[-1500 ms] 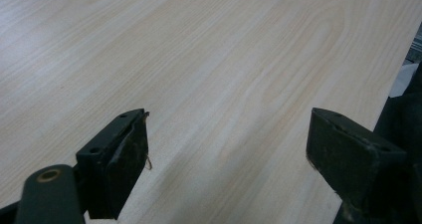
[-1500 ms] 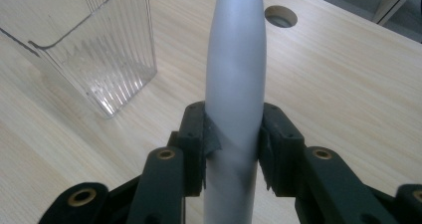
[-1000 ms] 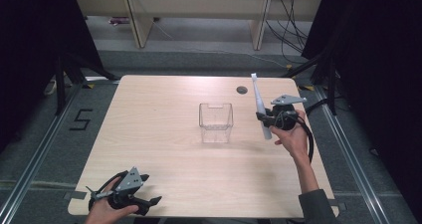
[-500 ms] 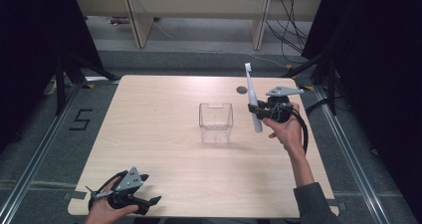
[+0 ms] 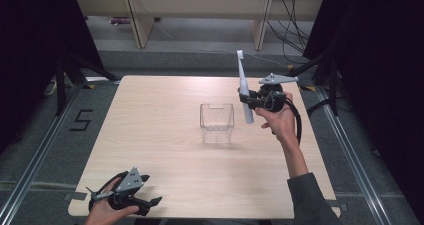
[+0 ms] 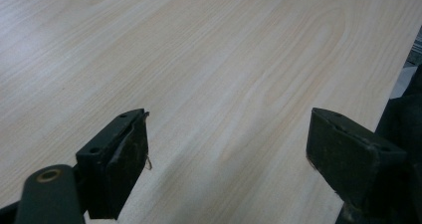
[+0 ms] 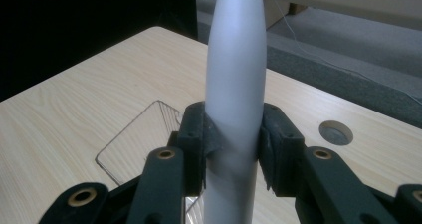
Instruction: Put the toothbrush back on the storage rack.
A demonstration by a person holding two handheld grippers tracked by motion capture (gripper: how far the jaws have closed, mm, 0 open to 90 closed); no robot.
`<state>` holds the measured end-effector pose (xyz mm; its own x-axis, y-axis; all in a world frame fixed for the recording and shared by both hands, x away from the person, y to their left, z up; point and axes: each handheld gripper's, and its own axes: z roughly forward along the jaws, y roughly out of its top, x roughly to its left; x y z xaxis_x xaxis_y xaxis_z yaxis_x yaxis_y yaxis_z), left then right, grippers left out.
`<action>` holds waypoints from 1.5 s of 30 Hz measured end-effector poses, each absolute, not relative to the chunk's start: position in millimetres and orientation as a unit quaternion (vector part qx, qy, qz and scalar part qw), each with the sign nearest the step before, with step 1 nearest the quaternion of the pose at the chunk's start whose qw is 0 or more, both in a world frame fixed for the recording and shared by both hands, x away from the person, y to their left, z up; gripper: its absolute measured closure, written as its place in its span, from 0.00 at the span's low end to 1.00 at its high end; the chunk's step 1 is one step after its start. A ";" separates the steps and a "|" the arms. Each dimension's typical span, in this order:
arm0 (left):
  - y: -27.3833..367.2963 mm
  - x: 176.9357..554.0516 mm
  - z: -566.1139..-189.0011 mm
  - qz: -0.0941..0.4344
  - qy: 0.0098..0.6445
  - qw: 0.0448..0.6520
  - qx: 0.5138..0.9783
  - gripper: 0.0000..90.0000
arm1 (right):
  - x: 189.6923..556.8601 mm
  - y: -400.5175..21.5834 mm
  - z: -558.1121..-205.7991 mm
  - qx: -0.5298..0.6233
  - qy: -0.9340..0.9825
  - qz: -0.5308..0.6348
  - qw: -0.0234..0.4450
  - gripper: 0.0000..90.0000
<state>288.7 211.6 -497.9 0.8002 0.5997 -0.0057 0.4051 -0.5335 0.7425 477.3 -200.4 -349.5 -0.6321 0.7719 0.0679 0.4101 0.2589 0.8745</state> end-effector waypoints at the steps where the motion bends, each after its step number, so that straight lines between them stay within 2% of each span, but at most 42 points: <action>1: 211.6 288.7 -497.9 0.126 0.290 0.386 0.867 0.18 | 478.2 -198.9 -349.3 0.383 0.769 0.474 0.192 0.74; 12: 211.6 288.7 -497.8 0.126 0.288 0.387 0.867 0.18 | 487.4 -175.6 -339.2 0.356 0.778 0.478 0.197 0.74; 17: 210.7 288.5 -498.4 0.126 0.288 0.390 0.866 0.18 | 489.1 -161.7 -339.6 0.346 0.782 0.485 0.183 0.74; 19: 211.0 288.4 -498.6 0.125 0.289 0.391 0.865 0.18 | 491.4 -157.2 -341.9 0.338 0.788 0.479 0.187 0.74; 20: 210.9 288.5 -498.5 0.125 0.289 0.392 0.864 0.18 | 492.2 -152.0 -345.5 0.345 0.789 0.478 0.172 0.74; 24: 210.7 288.4 -498.1 0.126 0.288 0.392 0.865 0.18 | 495.9 -148.6 -349.6 0.333 0.794 0.475 0.182 0.74; 25: 210.6 288.4 -498.5 0.125 0.289 0.390 0.865 0.18 | 496.6 -144.5 -352.8 0.334 0.795 0.478 0.167 0.74; 31: 211.2 288.4 -498.3 0.126 0.288 0.390 0.866 0.18 | 500.0 -133.6 -359.9 0.330 0.807 0.464 0.158 0.74; 45: 210.8 288.1 -498.7 0.124 0.290 0.391 0.865 0.18 | 507.2 -121.8 -382.3 0.322 0.827 0.433 0.156 0.74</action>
